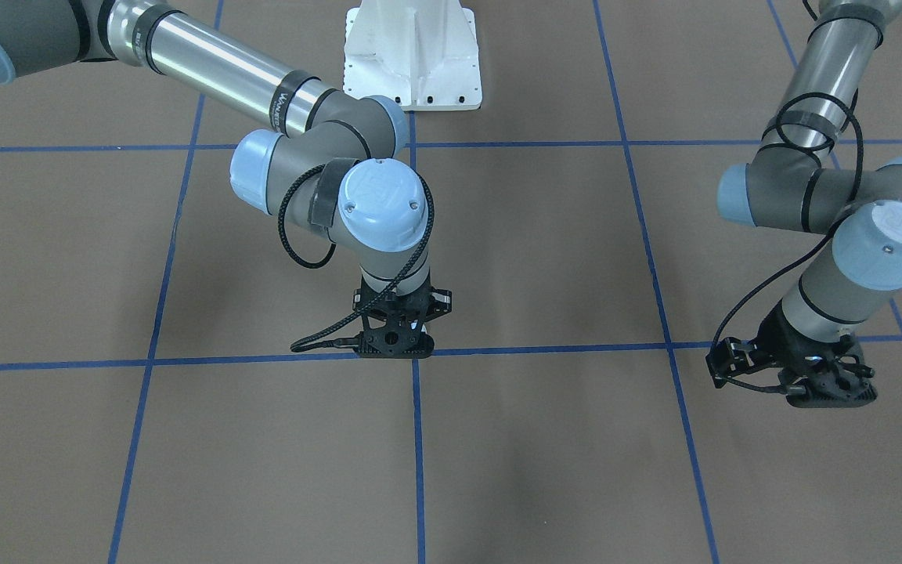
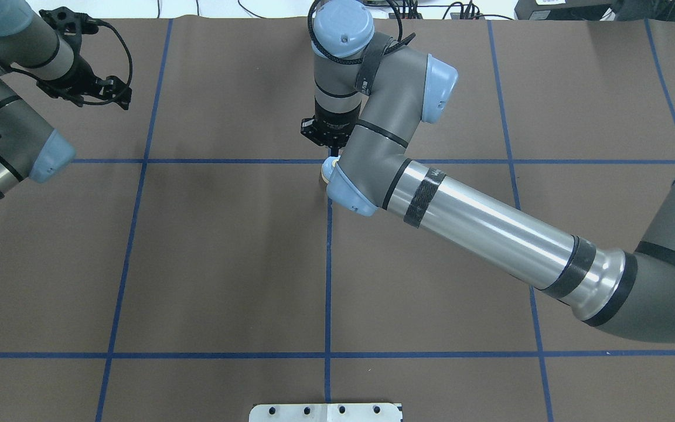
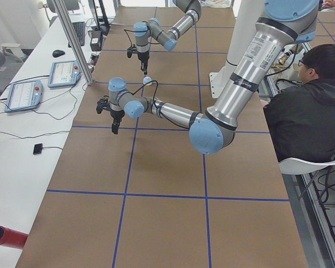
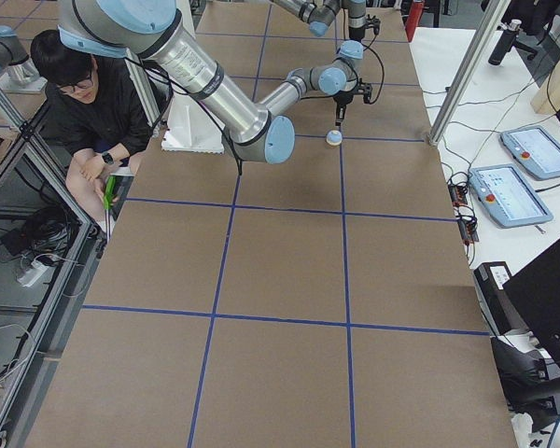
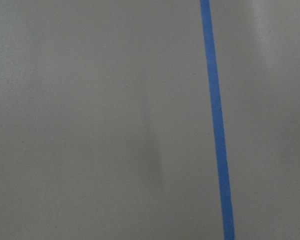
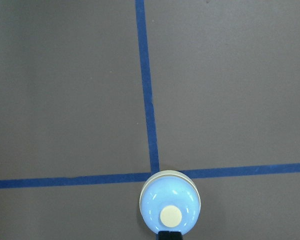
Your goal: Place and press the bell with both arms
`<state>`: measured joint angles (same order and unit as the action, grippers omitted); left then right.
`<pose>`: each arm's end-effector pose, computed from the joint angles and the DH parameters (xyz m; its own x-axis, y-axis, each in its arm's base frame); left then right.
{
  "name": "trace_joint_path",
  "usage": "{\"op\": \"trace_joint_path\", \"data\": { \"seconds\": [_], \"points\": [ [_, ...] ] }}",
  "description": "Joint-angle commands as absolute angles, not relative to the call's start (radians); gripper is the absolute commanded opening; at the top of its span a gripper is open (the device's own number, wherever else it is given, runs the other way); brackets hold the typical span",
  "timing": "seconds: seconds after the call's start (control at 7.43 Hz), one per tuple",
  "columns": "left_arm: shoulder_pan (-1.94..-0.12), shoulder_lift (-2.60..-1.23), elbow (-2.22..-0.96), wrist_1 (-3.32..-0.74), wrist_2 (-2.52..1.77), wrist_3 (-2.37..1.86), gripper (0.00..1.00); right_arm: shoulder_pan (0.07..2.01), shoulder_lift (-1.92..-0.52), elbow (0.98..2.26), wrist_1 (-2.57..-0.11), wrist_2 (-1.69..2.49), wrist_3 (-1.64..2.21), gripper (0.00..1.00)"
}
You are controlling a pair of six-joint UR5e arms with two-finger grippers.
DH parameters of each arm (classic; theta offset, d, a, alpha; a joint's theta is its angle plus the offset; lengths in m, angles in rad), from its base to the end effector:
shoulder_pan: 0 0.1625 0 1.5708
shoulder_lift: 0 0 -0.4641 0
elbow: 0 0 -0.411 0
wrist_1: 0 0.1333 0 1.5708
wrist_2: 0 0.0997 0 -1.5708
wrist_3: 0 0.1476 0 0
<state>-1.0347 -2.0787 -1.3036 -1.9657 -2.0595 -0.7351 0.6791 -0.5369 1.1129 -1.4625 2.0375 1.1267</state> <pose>0.3446 -0.7054 0.5157 0.7331 0.0483 -0.6784 0.1087 0.9763 0.1870 -0.6615 -0.6199 0.2151 0.6904 0.0642 0.7206 -0.0476 0.9979 -0.0432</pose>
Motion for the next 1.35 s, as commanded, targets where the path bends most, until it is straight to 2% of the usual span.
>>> {"op": "trace_joint_path", "data": {
  "seconds": [0.0,1.21],
  "points": [
    [-1.039,-2.077,-1.315,-1.965,-2.062,-0.735,1.0,0.67,-0.537,1.075,-1.424,2.026,1.124,0.0],
    [-1.039,-2.079,-1.316,-1.965,-2.059,-0.736,1.0,0.667,-0.542,1.072,-1.424,2.026,1.126,0.0]
  ]
}}
